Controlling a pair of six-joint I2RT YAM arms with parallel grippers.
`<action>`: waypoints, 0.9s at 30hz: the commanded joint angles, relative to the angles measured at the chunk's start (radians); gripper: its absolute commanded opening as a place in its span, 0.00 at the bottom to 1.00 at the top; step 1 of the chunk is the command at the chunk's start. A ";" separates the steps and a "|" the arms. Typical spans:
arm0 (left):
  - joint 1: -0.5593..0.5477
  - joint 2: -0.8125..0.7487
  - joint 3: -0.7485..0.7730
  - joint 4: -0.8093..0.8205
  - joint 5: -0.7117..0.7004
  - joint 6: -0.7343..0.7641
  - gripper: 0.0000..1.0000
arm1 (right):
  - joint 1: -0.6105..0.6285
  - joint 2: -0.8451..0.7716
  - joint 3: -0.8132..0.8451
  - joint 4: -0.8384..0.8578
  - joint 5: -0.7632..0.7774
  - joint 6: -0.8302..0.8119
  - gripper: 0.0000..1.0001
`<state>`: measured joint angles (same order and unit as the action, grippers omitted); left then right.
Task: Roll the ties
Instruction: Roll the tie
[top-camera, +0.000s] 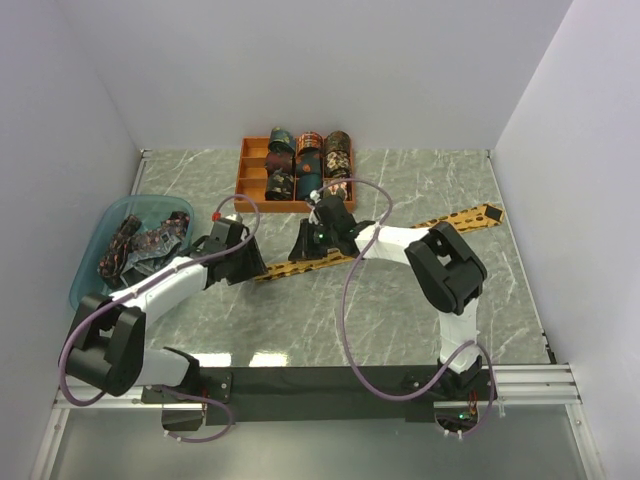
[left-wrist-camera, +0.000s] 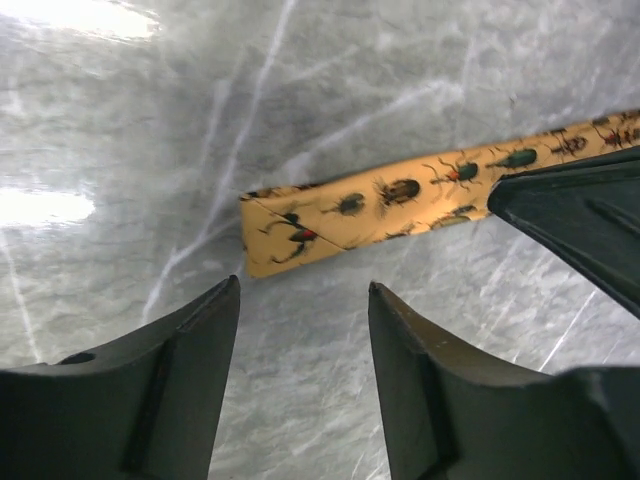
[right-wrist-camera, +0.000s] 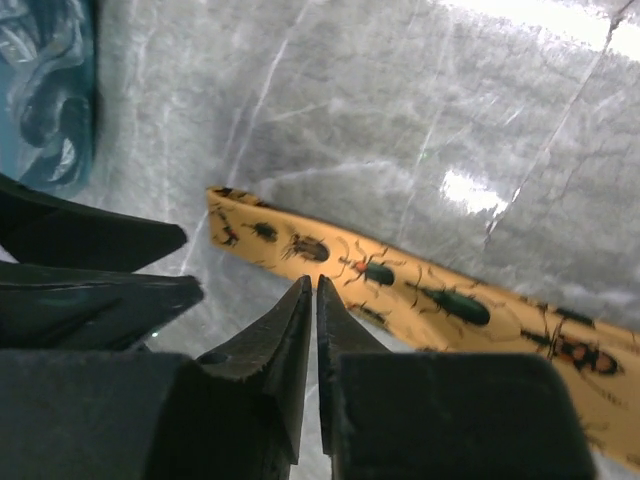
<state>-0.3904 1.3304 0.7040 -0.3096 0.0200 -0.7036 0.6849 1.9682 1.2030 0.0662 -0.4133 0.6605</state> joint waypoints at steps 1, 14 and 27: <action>0.025 0.001 0.022 0.006 0.000 -0.020 0.60 | 0.011 0.021 0.056 0.034 -0.019 -0.013 0.12; 0.051 0.073 0.014 0.063 0.046 -0.033 0.50 | 0.028 0.099 0.087 0.027 -0.044 -0.022 0.06; 0.067 0.133 0.023 0.060 0.063 -0.066 0.48 | 0.034 0.144 0.029 0.049 -0.033 -0.019 0.00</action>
<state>-0.3336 1.4483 0.7040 -0.2668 0.0635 -0.7395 0.7094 2.0846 1.2469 0.0856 -0.4538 0.6533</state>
